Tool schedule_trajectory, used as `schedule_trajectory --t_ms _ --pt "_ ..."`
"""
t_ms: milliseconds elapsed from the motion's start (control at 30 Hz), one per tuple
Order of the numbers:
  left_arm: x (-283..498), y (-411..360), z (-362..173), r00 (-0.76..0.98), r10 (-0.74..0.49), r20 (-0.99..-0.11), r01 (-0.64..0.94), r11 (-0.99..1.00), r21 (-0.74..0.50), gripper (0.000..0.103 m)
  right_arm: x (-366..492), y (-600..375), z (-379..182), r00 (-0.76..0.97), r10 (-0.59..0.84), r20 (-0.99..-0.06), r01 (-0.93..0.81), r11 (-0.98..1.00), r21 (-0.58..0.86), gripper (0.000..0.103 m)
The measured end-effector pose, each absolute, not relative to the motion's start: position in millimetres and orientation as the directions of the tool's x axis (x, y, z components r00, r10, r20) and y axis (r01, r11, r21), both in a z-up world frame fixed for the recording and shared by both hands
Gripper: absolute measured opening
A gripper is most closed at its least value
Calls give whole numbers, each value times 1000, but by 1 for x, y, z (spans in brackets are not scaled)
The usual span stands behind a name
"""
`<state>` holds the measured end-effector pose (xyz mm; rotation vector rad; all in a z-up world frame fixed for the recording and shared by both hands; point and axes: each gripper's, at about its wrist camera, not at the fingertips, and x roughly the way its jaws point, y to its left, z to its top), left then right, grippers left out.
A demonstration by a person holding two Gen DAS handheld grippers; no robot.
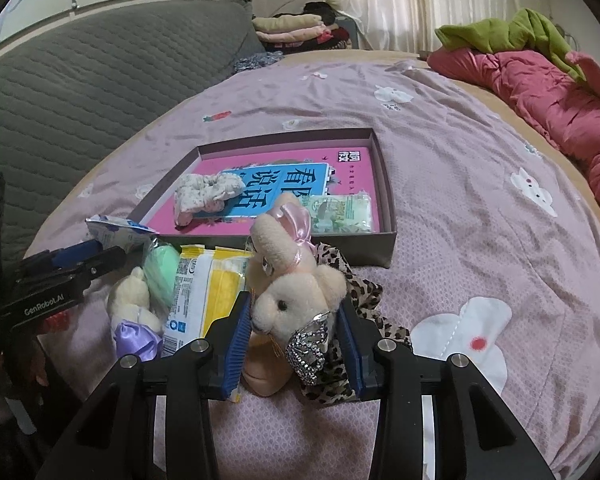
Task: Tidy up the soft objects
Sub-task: 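Grasp the cartoon snack bag with left tool while right tool holds the bunny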
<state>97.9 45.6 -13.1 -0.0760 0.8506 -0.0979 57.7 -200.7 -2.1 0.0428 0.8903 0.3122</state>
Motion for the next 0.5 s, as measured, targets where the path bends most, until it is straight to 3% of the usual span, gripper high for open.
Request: schedule_trajectory --t_ms 167,500 --pt "93 53 -18 628 -128 -767 39 990 -133 60 59 -202 -2 585 292 -757 -247 953 177 42" --pt "85 63 -12 651 -39 -758 -5 998 -56 60 57 -205 3 600 301 -741 -246 951 187 42"
